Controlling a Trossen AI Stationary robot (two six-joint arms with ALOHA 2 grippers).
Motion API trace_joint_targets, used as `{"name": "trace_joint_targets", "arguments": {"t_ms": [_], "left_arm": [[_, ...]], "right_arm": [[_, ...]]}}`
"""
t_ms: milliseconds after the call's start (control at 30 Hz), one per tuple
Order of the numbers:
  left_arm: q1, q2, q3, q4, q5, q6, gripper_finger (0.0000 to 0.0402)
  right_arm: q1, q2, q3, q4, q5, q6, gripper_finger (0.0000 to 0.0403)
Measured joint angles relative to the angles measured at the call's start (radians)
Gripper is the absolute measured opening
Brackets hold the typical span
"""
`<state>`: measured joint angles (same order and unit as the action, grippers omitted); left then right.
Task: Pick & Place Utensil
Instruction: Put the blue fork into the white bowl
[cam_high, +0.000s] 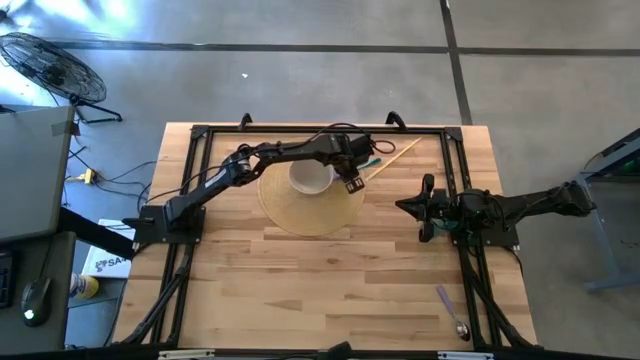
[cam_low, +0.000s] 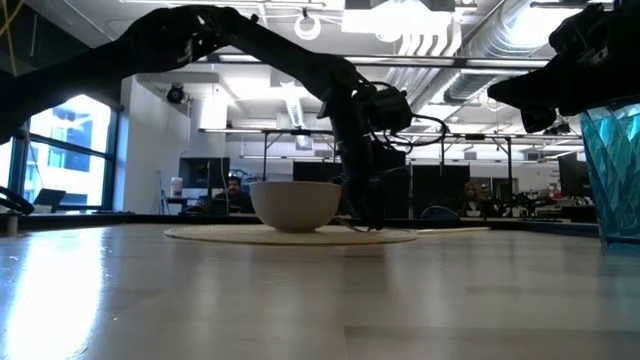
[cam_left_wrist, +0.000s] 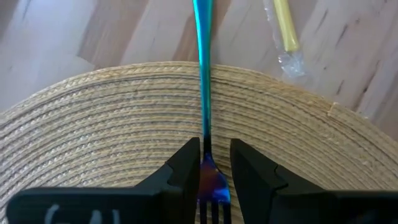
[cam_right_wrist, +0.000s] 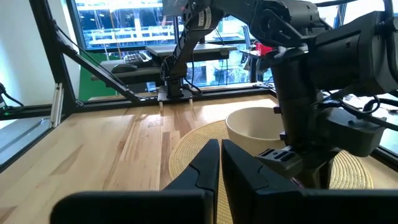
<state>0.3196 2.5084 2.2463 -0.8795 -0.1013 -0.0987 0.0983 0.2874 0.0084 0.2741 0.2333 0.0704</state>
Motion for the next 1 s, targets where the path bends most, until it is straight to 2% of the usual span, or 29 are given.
{"name": "trace_joint_targets", "arguments": {"t_ms": [300,567,1000], "left_arm": [[0.0,0.0,0.0,-0.002,-0.009,-0.019,0.0081],[-0.001,0.0,0.0,-0.019,0.011,-0.023,0.0033],[-0.015,0.0,0.0,-0.002,-0.015,-0.003,0.0005]], "right_arm": [[0.0,0.0,0.0,0.0,0.0,0.0,0.0012],[0.0,0.0,0.0,0.0,0.0,0.0,0.0012],[0.0,0.0,0.0,0.0,0.0,0.0,0.0012]]}}
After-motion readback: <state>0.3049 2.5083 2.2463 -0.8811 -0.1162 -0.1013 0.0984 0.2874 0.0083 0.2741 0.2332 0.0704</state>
